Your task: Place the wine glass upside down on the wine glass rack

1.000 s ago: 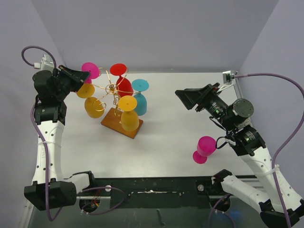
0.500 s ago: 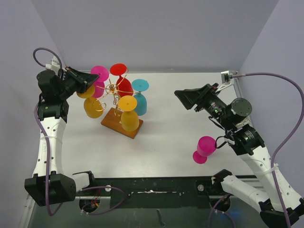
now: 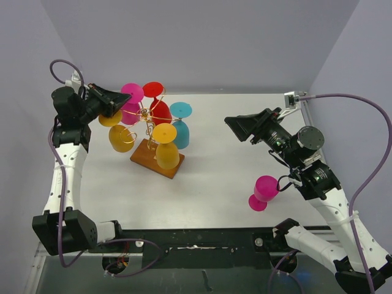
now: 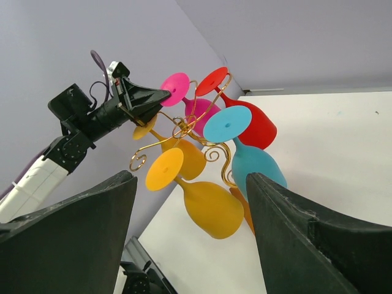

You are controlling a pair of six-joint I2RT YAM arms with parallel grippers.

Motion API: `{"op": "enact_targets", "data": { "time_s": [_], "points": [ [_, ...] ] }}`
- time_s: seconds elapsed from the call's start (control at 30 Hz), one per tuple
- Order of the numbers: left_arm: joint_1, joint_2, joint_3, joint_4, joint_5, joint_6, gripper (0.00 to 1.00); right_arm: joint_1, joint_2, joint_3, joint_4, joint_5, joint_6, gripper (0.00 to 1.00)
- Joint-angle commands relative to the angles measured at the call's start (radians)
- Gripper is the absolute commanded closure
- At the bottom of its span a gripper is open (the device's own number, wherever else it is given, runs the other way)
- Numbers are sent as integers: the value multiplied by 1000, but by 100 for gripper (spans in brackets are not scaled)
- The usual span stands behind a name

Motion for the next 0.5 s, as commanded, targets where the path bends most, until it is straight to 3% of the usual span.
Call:
{"op": "enact_targets", "data": {
  "time_s": [0.0, 0.47],
  "points": [
    [2, 26, 90, 84, 34, -5, 100, -3, -13, -9, 63, 15, -5, 27],
    [22, 83, 161, 43, -11, 44, 100, -4, -50, 3, 23, 58, -52, 27]
  ]
}}
